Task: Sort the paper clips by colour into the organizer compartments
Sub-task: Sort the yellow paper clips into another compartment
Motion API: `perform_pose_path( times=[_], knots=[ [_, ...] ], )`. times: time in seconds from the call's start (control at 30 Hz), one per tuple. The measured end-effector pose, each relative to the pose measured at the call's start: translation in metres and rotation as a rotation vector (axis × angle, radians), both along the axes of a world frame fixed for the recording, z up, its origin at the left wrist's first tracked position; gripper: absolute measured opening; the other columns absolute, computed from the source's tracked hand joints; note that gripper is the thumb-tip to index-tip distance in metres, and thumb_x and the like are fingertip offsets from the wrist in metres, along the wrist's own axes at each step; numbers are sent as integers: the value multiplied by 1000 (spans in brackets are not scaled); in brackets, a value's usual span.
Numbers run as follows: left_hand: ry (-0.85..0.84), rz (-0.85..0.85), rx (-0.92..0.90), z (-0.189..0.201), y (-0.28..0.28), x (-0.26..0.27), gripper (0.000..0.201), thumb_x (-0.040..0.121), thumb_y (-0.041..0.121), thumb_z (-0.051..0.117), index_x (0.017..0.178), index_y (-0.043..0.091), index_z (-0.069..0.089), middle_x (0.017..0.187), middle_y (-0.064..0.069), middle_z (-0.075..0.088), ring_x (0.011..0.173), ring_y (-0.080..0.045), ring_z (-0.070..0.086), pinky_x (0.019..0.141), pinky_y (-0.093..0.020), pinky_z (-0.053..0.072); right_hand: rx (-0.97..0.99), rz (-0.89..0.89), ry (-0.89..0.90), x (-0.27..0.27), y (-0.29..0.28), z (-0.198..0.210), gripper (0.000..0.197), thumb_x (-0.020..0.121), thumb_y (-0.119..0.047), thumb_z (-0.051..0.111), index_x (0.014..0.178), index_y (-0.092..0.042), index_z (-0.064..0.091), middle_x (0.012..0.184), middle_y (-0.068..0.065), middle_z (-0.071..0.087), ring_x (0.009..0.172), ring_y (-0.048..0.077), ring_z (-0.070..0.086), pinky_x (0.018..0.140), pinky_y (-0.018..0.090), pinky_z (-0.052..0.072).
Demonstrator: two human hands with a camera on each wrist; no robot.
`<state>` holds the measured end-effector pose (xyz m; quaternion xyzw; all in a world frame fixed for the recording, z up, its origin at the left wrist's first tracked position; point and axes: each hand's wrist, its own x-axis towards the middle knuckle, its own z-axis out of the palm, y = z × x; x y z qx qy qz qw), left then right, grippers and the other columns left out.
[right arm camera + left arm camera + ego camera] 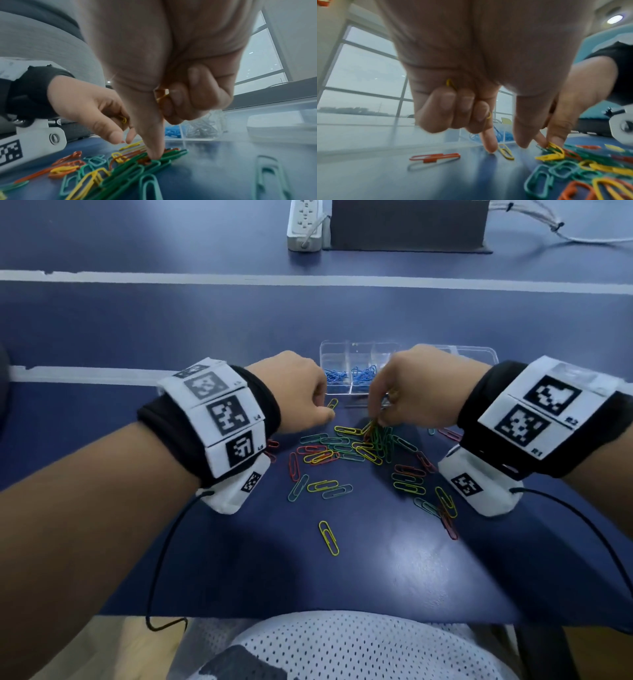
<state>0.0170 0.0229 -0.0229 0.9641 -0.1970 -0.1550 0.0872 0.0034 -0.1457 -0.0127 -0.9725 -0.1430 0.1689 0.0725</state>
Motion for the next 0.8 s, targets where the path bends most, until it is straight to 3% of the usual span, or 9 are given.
perform_pose_path(
  times=[0.07,0.13,0.2,0.3,0.4,0.57,0.63,0.8],
  knots=[
    [-30,-21,27,-1,-6,0,29,82,40,60,88,13,67,78,-2,56,87,-27,57,69,-28,38,-1,0,-3,0,-1,1,7,76,-24,69,80,-28,73,58,-13,51,58,9,48,54,19,36],
    [-57,-30,51,-2,-11,0,30,81,39,62,90,11,68,89,-9,62,92,-30,61,68,-29,39,12,-11,0,-1,-3,3,2,75,-29,71,76,-28,71,57,-11,51,56,3,46,52,15,35],
    [-59,-28,52,-2,-14,0,25,81,34,64,87,10,68,93,-11,64,92,-32,63,67,-30,41,27,-33,23,-1,-6,5,5,75,-34,71,74,-30,69,60,-10,54,59,3,47,53,18,37],
    [-28,-31,33,-1,-17,-1,11,79,26,63,74,17,63,87,-9,64,87,-32,64,66,-30,44,63,-62,60,0,-10,8,10,73,-40,72,72,-31,68,64,-10,58,63,3,50,57,24,38],
    [-23,-35,58,0,-19,-4,18,77,26,61,78,10,67,87,-11,65,85,-32,63,65,-29,45,116,-83,86,-1,-14,9,12,74,-41,71,71,-31,66,63,-10,57,62,3,50,55,22,37],
    [16,19,39,7,-14,1,23,76,26,58,59,18,45,63,1,48,76,-26,50,65,-27,39,227,-158,176,6,-18,11,7,73,-24,68,68,-21,64,52,-7,59,39,0,48,44,15,40],
    [23,49,7,16,-13,9,18,76,27,60,63,18,51,61,5,47,75,-23,48,66,-25,37,278,-177,215,14,-16,15,4,71,-16,67,68,-18,65,57,-4,64,45,4,55,52,16,45],
    [-28,95,-36,31,-15,38,9,76,27,64,76,18,61,63,6,49,77,-20,49,69,-26,37,492,-271,184,51,-7,24,13,73,-2,64,71,-15,67,73,9,68,65,21,64,79,36,58]
  ],
)
